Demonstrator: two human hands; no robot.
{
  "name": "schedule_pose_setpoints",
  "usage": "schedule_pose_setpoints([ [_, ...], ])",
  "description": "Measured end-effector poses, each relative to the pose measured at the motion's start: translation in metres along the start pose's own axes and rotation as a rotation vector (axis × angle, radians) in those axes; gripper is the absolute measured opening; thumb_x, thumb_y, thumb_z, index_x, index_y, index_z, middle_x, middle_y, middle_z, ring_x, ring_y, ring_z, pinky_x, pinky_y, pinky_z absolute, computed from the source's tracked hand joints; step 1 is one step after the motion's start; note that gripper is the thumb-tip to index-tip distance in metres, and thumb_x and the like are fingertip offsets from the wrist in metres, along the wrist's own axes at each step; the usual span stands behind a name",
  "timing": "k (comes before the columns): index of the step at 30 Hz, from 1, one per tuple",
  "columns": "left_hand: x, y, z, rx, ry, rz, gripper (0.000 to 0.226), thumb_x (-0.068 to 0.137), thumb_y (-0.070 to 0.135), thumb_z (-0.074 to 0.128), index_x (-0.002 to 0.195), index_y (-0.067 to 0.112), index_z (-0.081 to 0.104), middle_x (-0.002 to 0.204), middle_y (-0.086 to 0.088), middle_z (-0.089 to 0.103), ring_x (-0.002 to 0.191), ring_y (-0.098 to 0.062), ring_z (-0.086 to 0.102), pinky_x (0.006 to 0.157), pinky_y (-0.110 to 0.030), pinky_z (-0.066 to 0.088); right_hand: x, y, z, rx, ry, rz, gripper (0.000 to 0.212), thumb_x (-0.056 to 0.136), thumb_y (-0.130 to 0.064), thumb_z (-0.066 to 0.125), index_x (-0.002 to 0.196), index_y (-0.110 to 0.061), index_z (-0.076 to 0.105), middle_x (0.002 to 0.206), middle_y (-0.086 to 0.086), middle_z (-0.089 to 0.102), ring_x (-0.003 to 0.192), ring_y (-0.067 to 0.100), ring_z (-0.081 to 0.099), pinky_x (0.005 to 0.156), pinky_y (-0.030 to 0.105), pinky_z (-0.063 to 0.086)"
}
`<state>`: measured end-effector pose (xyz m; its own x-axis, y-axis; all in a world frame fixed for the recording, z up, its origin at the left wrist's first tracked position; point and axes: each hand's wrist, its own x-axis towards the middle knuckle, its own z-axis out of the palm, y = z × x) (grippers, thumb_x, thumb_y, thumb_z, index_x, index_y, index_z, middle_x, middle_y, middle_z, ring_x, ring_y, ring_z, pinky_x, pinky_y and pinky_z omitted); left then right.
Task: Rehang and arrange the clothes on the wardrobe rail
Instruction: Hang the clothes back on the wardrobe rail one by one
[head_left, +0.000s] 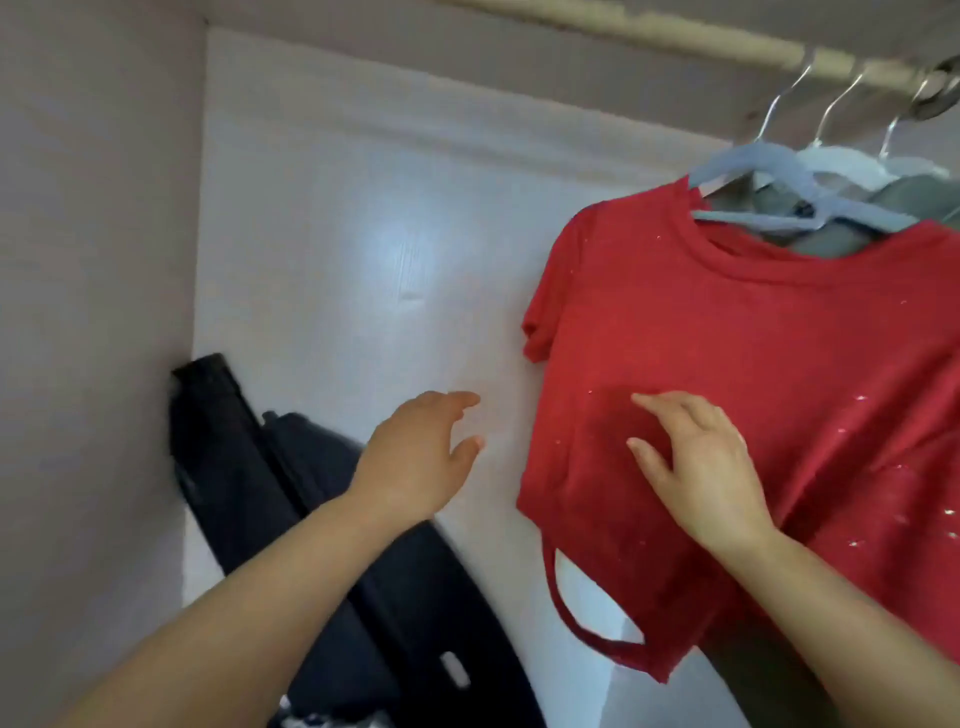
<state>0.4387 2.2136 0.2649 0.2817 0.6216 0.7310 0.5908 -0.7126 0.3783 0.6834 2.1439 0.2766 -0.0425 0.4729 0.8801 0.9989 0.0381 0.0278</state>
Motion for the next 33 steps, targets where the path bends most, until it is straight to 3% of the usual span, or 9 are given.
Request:
schedule_pose_setpoints([
  [5,-0.105,-0.051,0.031,0.180,-0.193,-0.216,0.049,0.093,0.036,0.046,0.139,0.027,0.033,0.138,0.004,0.043,0.125,-0.017,0.040,0.104,-0.032,0.034,-0.113,-0.057,0.078,0.203,-0.268,-0.091,0.040,0.080,-0.036,0.050,0.110,-0.014,0.065,0.104,0.004,0.065,0.096,0.028,0.062,0.088,0.036,0.044],
  [8,-0.180,-0.077,0.040,0.214,-0.286,-0.423,0.049,0.093,0.036,0.045,0.140,0.028,0.032,0.139,0.005,0.041,0.126,-0.015,0.039,0.105,-0.030,0.032,-0.176,-0.108,0.110,0.375,-0.414,-0.126,0.035,0.079,-0.030,0.061,0.111,-0.016,0.064,0.104,0.002,0.065,0.096,0.022,0.061,0.085,0.034,0.049],
  [12,-0.290,-0.088,0.031,0.278,-0.427,-0.722,0.050,0.095,0.037,0.041,0.142,0.029,0.026,0.143,0.006,0.035,0.129,-0.015,0.035,0.107,-0.029,0.028,-0.255,-0.163,0.138,0.511,-0.589,-0.261,0.039,0.078,-0.039,0.048,0.104,-0.016,0.066,0.099,-0.001,0.066,0.092,0.014,0.058,0.081,0.028,0.049],
  [14,-0.345,-0.085,0.019,0.315,-0.450,-0.901,0.050,0.095,0.037,0.042,0.142,0.030,0.026,0.143,0.006,0.035,0.129,-0.016,0.035,0.106,-0.031,0.029,-0.293,-0.189,0.144,0.576,-0.691,-0.340,0.034,0.073,-0.036,0.068,0.102,-0.017,0.067,0.095,-0.003,0.066,0.085,0.015,0.064,0.072,0.028,0.054],
  [16,-0.400,-0.077,0.002,0.357,-0.454,-1.084,0.050,0.093,0.036,0.043,0.141,0.031,0.028,0.142,0.005,0.038,0.128,-0.017,0.037,0.104,-0.031,0.031,-0.328,-0.216,0.145,0.623,-0.813,-0.432,0.046,0.057,-0.032,0.086,0.098,-0.019,0.069,0.088,-0.006,0.066,0.076,0.013,0.067,0.063,0.026,0.054],
  [19,-0.480,-0.051,-0.028,0.417,-0.417,-1.331,0.049,0.093,0.036,0.043,0.140,0.032,0.029,0.142,0.006,0.038,0.129,-0.017,0.037,0.104,-0.028,0.029,-0.371,-0.259,0.135,0.712,-0.941,-0.564,0.055,0.046,-0.033,0.091,0.096,-0.021,0.070,0.086,-0.006,0.067,0.074,0.013,0.067,0.061,0.025,0.054],
  [22,-0.544,-0.016,-0.065,0.491,-0.333,-1.526,0.051,0.093,0.038,0.044,0.141,0.031,0.028,0.143,0.006,0.036,0.131,-0.017,0.036,0.106,-0.029,0.029,-0.402,-0.301,0.115,0.799,-0.956,-0.726,0.056,0.039,-0.032,0.093,0.090,-0.019,0.072,0.083,-0.001,0.068,0.069,0.015,0.068,0.056,0.026,0.054],
  [28,-0.634,0.066,-0.125,0.642,-0.093,-1.819,0.051,0.094,0.039,0.042,0.142,0.029,0.027,0.142,0.006,0.039,0.129,-0.015,0.039,0.104,-0.030,0.032,-0.450,-0.381,0.061,1.056,-0.914,-0.986,0.039,0.055,-0.032,0.080,0.089,-0.014,0.072,0.082,0.002,0.067,0.068,0.022,0.067,0.055,0.029,0.054],
  [33,-0.704,0.148,-0.163,0.711,0.060,-1.990,0.051,0.095,0.040,0.040,0.143,0.031,0.024,0.143,0.008,0.036,0.130,-0.015,0.035,0.105,-0.029,0.029,-0.495,-0.456,-0.030,1.276,-0.803,-1.264,0.068,0.032,-0.031,0.094,0.094,-0.021,0.068,0.079,0.000,0.067,0.065,0.017,0.067,0.052,0.024,0.052],
])
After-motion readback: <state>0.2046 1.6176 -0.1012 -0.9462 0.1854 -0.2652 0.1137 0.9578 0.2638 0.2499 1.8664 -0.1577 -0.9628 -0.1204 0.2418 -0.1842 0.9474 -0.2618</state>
